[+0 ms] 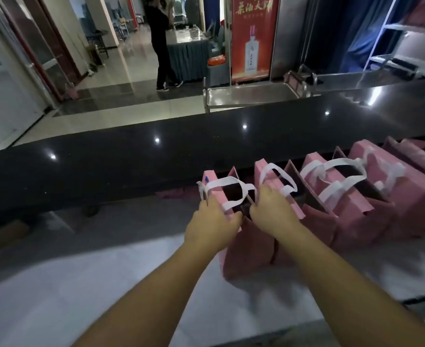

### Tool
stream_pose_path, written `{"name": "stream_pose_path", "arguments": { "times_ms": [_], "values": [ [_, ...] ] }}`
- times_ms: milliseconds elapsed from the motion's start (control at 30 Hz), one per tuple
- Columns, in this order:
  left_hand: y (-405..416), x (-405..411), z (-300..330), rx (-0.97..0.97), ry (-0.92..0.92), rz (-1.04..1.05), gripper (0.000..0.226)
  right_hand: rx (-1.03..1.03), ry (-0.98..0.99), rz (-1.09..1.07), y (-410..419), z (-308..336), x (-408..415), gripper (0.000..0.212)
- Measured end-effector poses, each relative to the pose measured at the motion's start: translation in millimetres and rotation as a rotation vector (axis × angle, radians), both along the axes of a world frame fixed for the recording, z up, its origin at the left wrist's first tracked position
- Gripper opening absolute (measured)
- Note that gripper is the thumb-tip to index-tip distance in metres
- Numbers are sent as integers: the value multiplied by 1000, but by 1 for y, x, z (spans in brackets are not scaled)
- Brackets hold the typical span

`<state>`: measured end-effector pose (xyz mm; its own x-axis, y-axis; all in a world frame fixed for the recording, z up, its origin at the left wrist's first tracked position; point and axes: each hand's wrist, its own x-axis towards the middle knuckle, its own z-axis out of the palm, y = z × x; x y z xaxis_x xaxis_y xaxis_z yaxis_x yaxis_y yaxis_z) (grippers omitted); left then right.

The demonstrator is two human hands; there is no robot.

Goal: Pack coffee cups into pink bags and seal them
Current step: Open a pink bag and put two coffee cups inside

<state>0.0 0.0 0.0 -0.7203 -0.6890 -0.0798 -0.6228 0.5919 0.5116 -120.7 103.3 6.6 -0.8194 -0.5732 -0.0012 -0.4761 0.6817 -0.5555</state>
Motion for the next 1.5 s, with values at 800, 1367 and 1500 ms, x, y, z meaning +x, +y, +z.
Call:
{"name": "stream_pose_path", "arguments": {
  "times_ms": [800,1367,1500],
  "values": [
    [-52,86,0,299,202,421,16,260,34,132,-48,-12,25,15],
    [-29,501,21,215,396,978,22,223,158,790,-168,3,404,27],
    [-1,596,18,172,428,1116,26,183,174,929,-170,11,502,35]
  ]
}}
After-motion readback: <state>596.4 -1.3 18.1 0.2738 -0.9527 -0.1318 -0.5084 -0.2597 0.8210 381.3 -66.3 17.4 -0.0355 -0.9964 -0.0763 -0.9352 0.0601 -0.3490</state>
